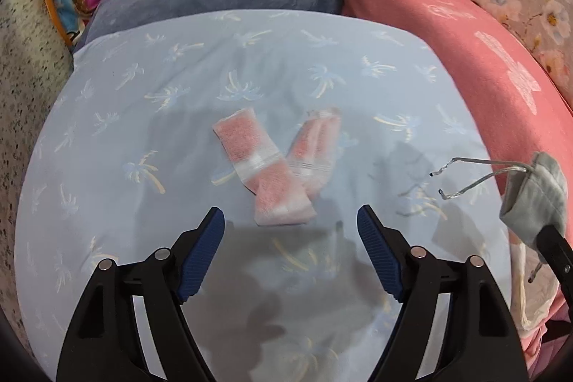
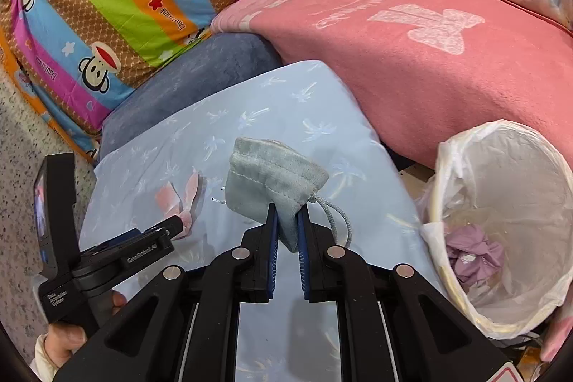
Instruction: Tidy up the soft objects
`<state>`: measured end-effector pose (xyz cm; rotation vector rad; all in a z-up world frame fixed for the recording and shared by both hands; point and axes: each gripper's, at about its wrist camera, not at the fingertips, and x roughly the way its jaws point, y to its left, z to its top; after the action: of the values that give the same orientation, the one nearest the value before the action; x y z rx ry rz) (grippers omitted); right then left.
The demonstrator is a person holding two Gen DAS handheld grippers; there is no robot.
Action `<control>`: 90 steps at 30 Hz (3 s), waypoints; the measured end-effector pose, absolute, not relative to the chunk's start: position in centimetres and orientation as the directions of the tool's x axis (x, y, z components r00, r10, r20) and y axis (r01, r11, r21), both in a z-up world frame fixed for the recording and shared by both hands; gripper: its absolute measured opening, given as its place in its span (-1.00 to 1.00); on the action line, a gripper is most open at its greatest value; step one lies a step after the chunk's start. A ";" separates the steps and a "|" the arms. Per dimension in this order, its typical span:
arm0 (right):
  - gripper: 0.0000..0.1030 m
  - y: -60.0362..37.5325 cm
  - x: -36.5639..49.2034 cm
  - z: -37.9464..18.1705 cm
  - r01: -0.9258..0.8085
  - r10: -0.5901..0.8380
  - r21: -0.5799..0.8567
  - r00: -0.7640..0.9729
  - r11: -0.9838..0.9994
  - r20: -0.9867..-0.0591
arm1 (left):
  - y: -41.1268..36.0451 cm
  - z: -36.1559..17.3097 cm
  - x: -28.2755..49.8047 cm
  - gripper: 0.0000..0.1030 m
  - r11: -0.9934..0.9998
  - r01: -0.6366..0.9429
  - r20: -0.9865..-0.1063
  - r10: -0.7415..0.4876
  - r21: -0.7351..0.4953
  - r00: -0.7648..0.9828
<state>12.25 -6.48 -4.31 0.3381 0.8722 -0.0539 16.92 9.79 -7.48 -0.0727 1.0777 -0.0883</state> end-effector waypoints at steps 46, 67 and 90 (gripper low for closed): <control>-0.80 -11.7 8.1 -0.7 0.266 0.019 0.299 0.716 0.916 -0.698 | -0.6 -1.3 12.2 -0.73 0.913 0.369 -0.799 -0.351 -0.176 0.488; -0.80 -23.0 0.3 0.2 0.467 -0.145 0.340 0.736 0.816 -0.662 | -10.6 1.0 7.9 -0.72 0.799 0.583 -0.769 -0.466 -0.151 0.438; -0.72 -26.2 -2.0 -0.3 0.519 -0.182 0.352 0.724 0.779 -0.665 | -14.5 2.1 6.6 0.22 0.801 0.588 -0.736 -0.465 -0.113 0.493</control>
<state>-2.01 -26.24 -0.25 0.5554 0.6536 -0.4092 6.63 -14.49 2.07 0.1610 0.8400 -0.6415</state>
